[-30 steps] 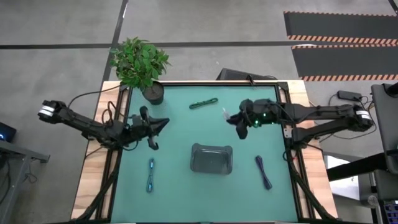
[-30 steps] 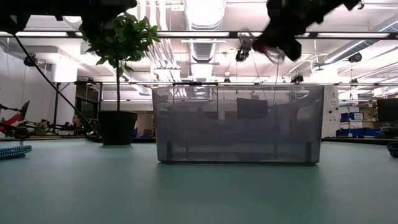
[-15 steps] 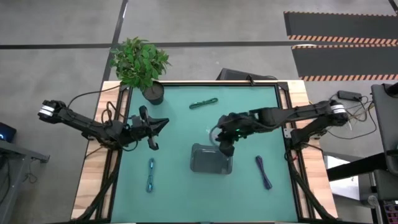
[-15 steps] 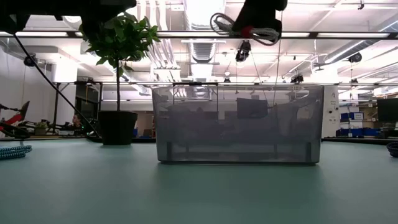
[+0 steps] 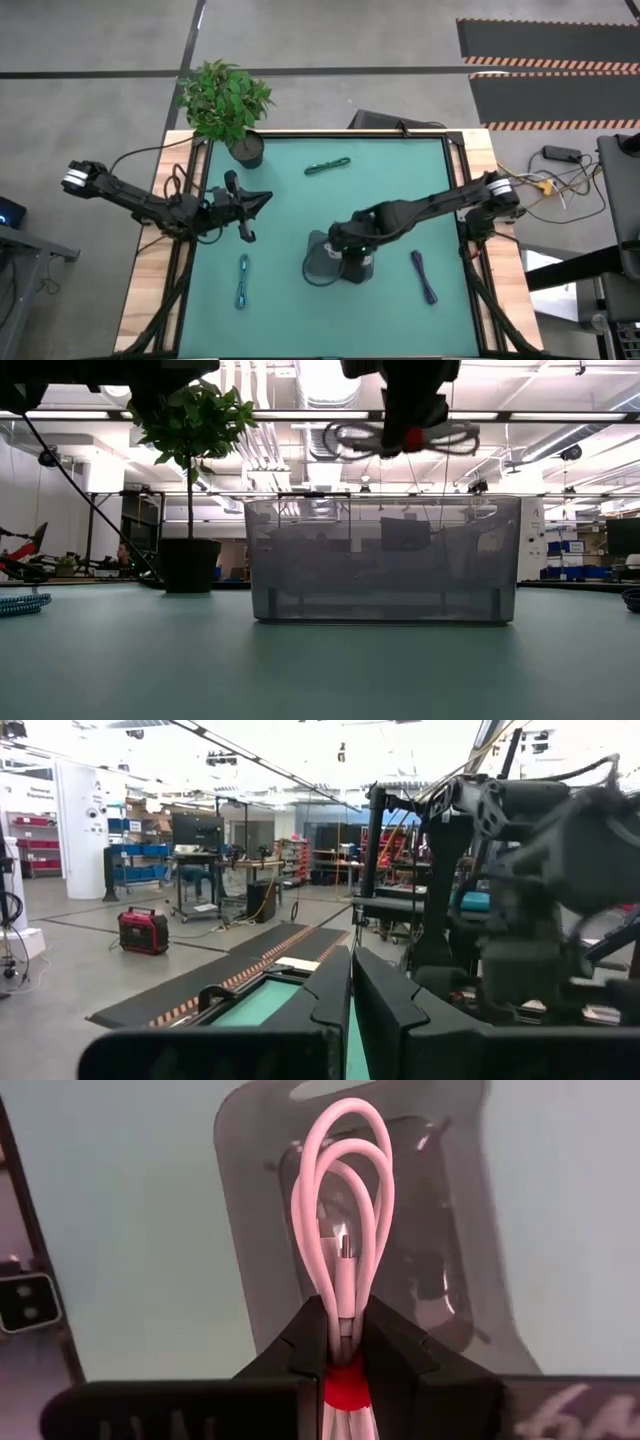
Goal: Pick and place USB-C Cables
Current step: Put the white charger cable into the black bin
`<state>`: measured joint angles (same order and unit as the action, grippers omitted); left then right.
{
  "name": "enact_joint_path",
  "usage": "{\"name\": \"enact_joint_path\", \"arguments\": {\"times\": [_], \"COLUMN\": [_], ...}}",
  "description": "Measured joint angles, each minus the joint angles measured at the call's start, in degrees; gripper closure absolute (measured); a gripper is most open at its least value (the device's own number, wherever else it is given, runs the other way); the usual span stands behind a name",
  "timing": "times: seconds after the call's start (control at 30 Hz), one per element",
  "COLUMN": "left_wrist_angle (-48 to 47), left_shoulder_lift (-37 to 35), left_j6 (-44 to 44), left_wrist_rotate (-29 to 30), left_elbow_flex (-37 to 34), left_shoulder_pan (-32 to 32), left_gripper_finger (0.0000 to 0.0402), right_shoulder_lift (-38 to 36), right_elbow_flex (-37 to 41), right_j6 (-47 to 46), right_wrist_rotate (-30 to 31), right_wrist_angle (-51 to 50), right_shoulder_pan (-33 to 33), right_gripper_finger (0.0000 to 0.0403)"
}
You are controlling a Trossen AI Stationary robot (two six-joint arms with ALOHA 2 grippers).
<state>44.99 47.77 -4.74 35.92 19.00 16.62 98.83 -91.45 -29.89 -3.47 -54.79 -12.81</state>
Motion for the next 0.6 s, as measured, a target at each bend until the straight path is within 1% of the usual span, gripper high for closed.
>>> {"name": "enact_joint_path", "arguments": {"times": [0.33, 0.53, 0.6], "left_wrist_angle": [0.0, 0.0, 0.0], "left_shoulder_lift": [-0.1, -0.1, -0.2], "left_j6": [-0.1, -0.1, -0.1], "left_wrist_rotate": [0.0, 0.0, 0.0], "left_elbow_flex": [0.0, 0.0, 0.0], "left_shoulder_pan": [0.0, 0.0, 0.0], "left_gripper_finger": [0.0401, 0.0401, 0.0401], "right_shoulder_lift": [7.2, 10.2, 11.0], "right_elbow_flex": [-1.7, -1.9, -1.9], "right_j6": [5.3, 7.4, 7.7], "right_wrist_rotate": [0.6, 4.8, 5.1], "right_wrist_angle": [0.3, 1.2, 1.5], "right_shoulder_pan": [0.4, 0.6, 0.8], "right_gripper_finger": [0.0369, 0.0368, 0.0368]}}
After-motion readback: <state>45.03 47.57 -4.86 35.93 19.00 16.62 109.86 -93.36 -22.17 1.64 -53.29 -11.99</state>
